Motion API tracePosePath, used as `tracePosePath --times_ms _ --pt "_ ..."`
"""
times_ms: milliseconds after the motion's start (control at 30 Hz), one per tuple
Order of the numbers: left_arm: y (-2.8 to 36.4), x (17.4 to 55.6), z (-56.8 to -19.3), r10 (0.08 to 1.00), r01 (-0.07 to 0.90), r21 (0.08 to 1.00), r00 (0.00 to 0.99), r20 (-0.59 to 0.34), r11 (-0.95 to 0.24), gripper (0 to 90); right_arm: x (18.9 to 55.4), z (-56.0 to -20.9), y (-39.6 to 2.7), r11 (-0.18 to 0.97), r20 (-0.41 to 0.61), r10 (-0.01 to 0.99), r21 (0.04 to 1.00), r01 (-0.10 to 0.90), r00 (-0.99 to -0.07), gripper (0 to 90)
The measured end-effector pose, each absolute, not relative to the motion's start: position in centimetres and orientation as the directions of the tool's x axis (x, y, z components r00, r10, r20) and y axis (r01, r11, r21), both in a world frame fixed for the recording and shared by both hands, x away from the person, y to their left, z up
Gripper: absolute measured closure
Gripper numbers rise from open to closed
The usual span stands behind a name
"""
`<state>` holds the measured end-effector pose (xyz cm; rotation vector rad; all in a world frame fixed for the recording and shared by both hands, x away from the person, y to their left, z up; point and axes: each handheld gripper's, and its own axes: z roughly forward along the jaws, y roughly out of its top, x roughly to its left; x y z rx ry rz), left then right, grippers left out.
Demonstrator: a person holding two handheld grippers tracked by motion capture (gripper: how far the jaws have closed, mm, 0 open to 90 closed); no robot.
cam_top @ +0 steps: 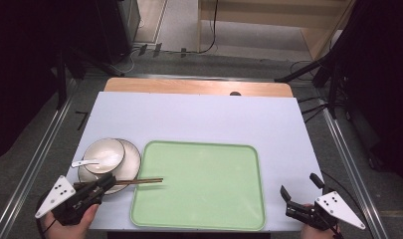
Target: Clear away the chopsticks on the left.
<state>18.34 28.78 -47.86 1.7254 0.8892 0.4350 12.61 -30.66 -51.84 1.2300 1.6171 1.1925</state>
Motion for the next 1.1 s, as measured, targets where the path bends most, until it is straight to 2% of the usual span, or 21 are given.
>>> tracePosePath --times_ms 67,333,433,1100 --pt "28.5 18.4 -48.0 0.724 0.361 0.924 0.671 -0.159 -0.131 89.8 12.6 -51.9 -30.6 0.106 -0.043 0.971 0.959 0.262 -0.235 1.6" --pt "25.6 19.3 -49.7 0.705 0.453 0.844 0.697 -0.133 -0.288 90.0 12.7 -52.0 -30.6 0.113 -0.054 0.972 0.960 0.257 -0.228 1.6" --pt "25.0 19.7 -50.5 0.711 0.480 0.820 0.690 -0.134 -0.312 90.0 12.8 -52.1 -30.6 0.119 -0.060 0.972 0.959 0.256 -0.229 1.6" --pt "24.3 22.5 -50.9 0.779 0.506 0.812 0.618 -0.107 -0.290 90.0 13.2 -52.3 -30.2 0.140 -0.077 0.969 0.954 0.264 -0.234 1.6"
